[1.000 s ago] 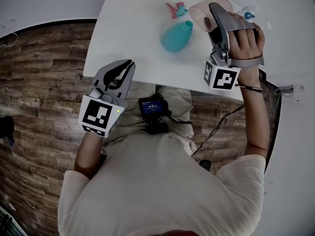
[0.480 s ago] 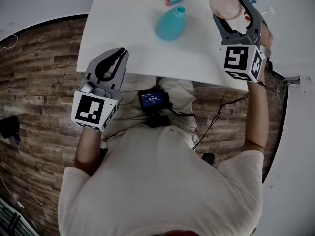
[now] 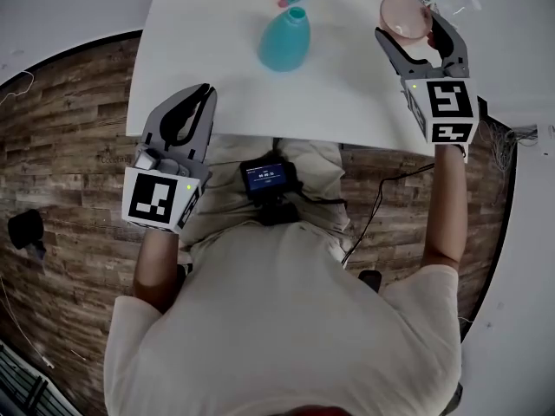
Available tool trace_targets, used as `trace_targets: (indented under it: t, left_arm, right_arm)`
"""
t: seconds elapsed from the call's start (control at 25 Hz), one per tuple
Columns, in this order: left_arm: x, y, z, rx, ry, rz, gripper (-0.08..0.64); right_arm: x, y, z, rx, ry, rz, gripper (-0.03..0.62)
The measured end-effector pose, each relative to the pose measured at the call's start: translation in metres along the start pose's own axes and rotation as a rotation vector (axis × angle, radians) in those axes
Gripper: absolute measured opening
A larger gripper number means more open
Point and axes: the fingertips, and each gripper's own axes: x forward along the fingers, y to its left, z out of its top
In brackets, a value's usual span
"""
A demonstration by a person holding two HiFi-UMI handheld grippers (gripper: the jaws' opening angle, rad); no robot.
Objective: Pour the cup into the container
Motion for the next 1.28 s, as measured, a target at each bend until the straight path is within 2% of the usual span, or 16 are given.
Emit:
trace_targets:
  t: [0.32, 0.64, 1.04, 1.28]
  left_arm:
    - [0.000, 0.006, 0.009, 0.012, -0.024, 0.049, 0.014]
    - [-0.007, 0.025, 0.034, 0.018, -0.086, 0.117, 0.014]
    - [-0.007, 0.034, 0.044, 0.025, -0.097, 0.155, 0.014]
    - [-0.003, 0.032, 0.038, 0.018, -0.084, 0.155, 0.014]
  right_arm:
    - [-0.004, 0.003, -0.005, 0.155, -0.067, 0.035, 0.360]
    - [-0.019, 0.000, 0.000, 0.323, -0.149, 0.071, 0.361]
    - [-0.031, -0.005, -0.020, 0.468, -0.175, 0.087, 0.360]
    - [-0.028, -0.001, -0.029, 0.495, -0.169, 0.095, 0.360]
